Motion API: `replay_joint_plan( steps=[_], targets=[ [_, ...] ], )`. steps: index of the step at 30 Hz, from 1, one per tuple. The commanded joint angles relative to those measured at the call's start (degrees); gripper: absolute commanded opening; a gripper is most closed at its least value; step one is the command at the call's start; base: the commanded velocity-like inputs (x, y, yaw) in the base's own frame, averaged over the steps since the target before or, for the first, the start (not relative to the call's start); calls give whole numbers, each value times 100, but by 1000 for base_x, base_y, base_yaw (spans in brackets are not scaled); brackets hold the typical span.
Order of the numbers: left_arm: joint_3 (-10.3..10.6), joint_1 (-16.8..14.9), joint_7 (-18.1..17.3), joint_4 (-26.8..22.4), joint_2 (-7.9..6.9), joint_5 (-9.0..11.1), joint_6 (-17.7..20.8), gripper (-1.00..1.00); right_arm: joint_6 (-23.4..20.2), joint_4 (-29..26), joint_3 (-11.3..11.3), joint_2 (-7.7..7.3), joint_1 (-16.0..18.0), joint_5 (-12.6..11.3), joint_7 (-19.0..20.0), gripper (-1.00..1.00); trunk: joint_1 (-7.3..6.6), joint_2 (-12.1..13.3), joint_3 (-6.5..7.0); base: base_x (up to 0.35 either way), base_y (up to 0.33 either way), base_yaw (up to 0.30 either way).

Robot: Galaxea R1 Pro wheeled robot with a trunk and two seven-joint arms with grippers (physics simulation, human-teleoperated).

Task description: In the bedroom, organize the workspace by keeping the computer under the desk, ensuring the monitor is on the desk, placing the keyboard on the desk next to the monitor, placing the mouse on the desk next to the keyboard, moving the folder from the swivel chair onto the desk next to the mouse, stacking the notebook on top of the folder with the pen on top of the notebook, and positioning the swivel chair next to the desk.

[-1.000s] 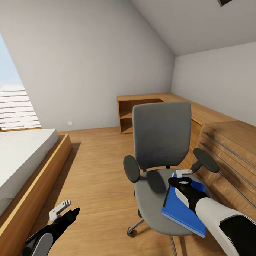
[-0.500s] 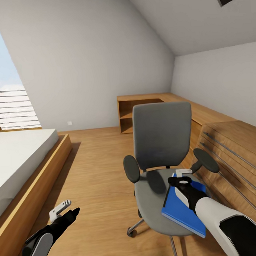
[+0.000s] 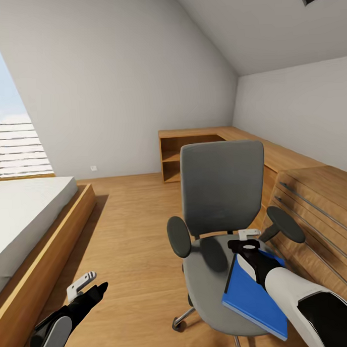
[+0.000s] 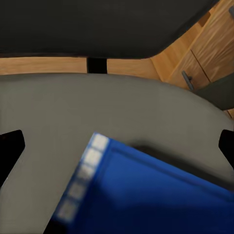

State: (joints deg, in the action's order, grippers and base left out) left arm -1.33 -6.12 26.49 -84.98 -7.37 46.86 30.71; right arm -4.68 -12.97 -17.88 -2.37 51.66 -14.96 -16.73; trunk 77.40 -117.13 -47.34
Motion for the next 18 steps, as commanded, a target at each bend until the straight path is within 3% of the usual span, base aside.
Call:
replay_joint_plan(
  steps=[1, 18],
  targets=[
    [1, -3, 49, -9, -1, 60, 13, 100, -42, -13, -49, -5, 1, -42, -30, 100, -1, -3, -6, 6, 0, 0],
    [1, -3, 49, -8, -1, 60, 13, 100, -115, 34, -42, 0, 2, -59, -15, 100, -1, -3, -6, 70, 0, 0]
  ],
)
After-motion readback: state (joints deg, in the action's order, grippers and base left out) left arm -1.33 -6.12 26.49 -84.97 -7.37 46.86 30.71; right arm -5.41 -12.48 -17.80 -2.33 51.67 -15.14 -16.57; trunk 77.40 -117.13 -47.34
